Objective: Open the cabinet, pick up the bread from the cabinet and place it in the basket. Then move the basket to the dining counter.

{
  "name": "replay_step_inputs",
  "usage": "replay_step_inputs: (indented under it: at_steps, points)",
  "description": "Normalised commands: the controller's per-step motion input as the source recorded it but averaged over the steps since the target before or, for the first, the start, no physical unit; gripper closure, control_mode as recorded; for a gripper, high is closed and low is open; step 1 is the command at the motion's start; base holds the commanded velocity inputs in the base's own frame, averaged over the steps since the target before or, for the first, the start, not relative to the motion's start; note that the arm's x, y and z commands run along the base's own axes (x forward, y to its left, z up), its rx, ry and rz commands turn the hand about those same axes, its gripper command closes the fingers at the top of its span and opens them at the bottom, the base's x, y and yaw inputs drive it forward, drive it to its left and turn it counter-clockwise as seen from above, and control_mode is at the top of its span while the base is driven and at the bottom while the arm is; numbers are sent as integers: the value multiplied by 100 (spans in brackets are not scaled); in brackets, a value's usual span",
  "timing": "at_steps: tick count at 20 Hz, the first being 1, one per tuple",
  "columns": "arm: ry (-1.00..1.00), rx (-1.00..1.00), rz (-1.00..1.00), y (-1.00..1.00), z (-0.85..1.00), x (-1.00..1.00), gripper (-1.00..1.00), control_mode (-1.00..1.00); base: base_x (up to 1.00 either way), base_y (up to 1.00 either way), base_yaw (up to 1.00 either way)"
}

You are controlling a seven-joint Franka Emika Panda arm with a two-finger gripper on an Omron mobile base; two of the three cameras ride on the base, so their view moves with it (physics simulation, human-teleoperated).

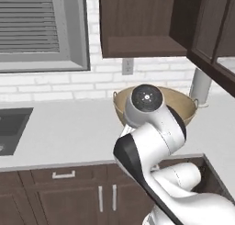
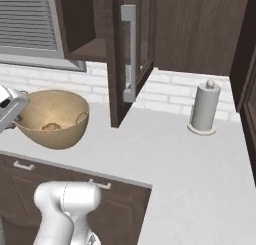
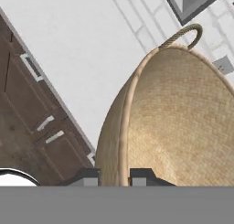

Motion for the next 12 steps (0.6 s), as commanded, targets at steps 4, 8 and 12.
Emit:
replay_step_inputs:
  at_steps: [4, 8, 12]
  points:
    - [0, 0, 0, 0, 0, 0, 100, 100, -18, 86, 46]
    - [0, 0, 0, 0, 0, 0, 100, 100, -3, 88, 60]
    - [0, 0, 0, 0, 0, 0, 100, 100, -4, 74, 74]
